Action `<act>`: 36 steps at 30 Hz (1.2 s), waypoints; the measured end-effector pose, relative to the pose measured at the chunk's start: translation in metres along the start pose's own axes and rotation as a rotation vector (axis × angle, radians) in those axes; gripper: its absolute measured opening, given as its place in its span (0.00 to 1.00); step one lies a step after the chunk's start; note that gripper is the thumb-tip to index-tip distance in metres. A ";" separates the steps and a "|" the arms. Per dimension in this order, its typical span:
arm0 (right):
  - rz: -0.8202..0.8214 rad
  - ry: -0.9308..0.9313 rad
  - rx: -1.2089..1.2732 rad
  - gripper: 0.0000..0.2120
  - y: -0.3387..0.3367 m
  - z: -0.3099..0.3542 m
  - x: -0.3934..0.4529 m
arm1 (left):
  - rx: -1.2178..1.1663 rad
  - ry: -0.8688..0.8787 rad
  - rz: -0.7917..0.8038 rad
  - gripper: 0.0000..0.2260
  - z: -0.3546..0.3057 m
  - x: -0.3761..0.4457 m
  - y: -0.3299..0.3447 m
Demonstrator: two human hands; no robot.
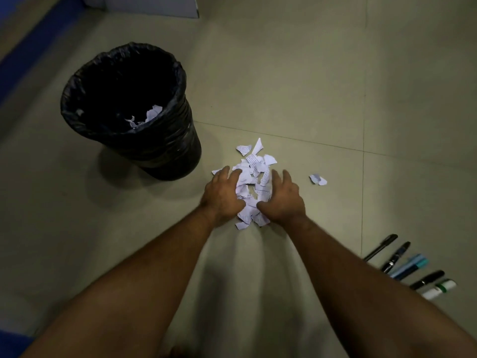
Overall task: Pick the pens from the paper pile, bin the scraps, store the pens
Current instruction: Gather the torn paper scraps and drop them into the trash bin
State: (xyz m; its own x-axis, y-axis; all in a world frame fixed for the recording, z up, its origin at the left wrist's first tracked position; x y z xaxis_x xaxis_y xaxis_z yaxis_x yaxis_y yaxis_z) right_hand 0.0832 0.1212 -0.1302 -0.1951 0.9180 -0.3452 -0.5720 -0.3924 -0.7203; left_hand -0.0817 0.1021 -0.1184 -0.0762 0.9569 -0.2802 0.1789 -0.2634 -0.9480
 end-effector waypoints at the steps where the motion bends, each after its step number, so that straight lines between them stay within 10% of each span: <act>1: 0.079 -0.031 -0.088 0.48 0.006 0.005 0.004 | 0.070 0.039 0.109 0.45 -0.001 0.006 0.011; 5: 0.264 -0.127 -0.363 0.53 0.042 0.006 -0.004 | 0.368 0.192 0.328 0.56 -0.013 0.003 0.046; 8: 0.180 -0.165 -0.352 0.44 0.048 0.005 -0.017 | 0.500 0.227 0.253 0.46 -0.027 -0.015 0.051; 12: 0.010 -0.202 -0.281 0.16 0.035 0.020 -0.025 | 0.313 0.111 0.166 0.23 -0.036 -0.029 0.038; 15: 0.056 -0.155 -0.232 0.14 0.039 0.017 -0.026 | 0.249 0.069 0.106 0.14 -0.041 -0.036 0.033; 26: -0.092 0.161 0.203 0.07 0.014 -0.017 -0.030 | -0.218 -0.309 0.003 0.05 0.001 -0.043 0.003; 36: -0.226 0.401 0.859 0.06 -0.014 -0.005 -0.033 | -0.424 -0.300 -0.092 0.09 -0.002 -0.047 -0.081</act>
State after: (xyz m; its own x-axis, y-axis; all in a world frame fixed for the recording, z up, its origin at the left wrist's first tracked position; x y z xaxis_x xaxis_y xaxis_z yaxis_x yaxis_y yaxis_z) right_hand 0.1013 0.0963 -0.1121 0.1855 0.8166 -0.5465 -0.9799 0.1121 -0.1652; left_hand -0.0906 0.0790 -0.0285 -0.3764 0.8804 -0.2885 0.5349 -0.0477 -0.8436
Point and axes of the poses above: each hand's wrist, its own x-axis towards the middle knuckle, its own y-axis out of the palm, z = x × y, the point moved 10 cm from there along x, towards the middle knuckle, and after that the axes turned 11 degrees about x, right-handed, at the moved point
